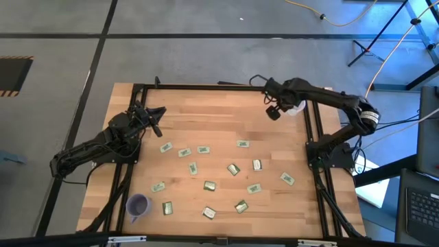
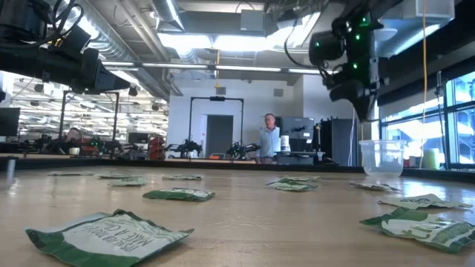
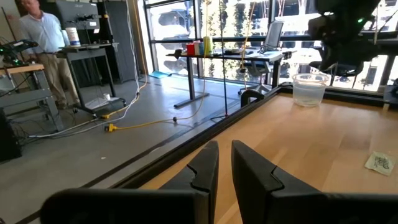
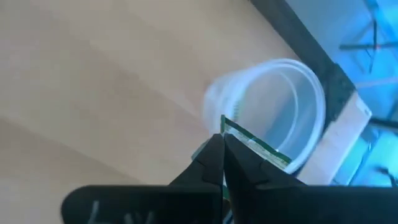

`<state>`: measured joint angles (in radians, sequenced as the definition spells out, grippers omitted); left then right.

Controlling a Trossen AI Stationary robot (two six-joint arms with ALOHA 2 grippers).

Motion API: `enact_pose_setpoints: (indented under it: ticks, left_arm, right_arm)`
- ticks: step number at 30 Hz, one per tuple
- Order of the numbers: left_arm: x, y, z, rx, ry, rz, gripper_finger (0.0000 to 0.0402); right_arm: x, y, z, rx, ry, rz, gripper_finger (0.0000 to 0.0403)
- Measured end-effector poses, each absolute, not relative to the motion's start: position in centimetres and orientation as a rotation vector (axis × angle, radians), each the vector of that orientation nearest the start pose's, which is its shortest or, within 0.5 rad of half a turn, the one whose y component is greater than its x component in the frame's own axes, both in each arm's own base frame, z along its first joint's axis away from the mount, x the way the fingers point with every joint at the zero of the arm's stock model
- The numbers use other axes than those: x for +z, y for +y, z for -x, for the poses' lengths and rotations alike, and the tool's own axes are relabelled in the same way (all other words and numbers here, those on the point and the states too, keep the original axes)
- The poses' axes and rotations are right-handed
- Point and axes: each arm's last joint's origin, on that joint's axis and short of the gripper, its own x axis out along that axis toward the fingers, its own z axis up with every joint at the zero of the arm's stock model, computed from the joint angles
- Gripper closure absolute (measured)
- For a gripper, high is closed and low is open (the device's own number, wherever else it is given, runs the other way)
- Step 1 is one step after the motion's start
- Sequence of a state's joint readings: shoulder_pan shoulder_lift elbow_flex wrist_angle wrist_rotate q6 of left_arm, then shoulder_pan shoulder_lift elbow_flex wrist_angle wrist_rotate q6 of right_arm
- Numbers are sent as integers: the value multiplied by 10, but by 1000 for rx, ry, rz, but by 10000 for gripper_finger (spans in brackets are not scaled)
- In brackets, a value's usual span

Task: Pick and place Stevia / Truvia into bins
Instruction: Put the green stevia packet into the transparent container

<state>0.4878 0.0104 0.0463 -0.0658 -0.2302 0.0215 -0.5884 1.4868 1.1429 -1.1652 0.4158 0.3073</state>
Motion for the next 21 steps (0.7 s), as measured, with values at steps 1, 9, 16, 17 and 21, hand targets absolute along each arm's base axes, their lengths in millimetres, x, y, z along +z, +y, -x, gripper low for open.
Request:
enact_pose_setpoints:
  ticks: [1, 9, 16, 17, 21]
  left_arm:
    - [172, 50, -80, 718, 38, -16, 361]
    - [172, 50, -80, 718, 38, -17, 361]
    - [172, 50, -80, 718, 38, -17, 361]
    - [172, 50, -80, 718, 38, -17, 361]
    - [172, 50, -80, 718, 38, -17, 361]
  right_arm:
    - [245, -155, -202, -1057, 1429, -366, 393]
    - [234, -175, -183, -1173, 1420, -413, 393]
    - [217, -185, -170, -1219, 1410, -455, 393]
    - [215, -186, -168, -1219, 1413, -455, 393]
    - [206, -188, -166, -1225, 1397, -455, 393]
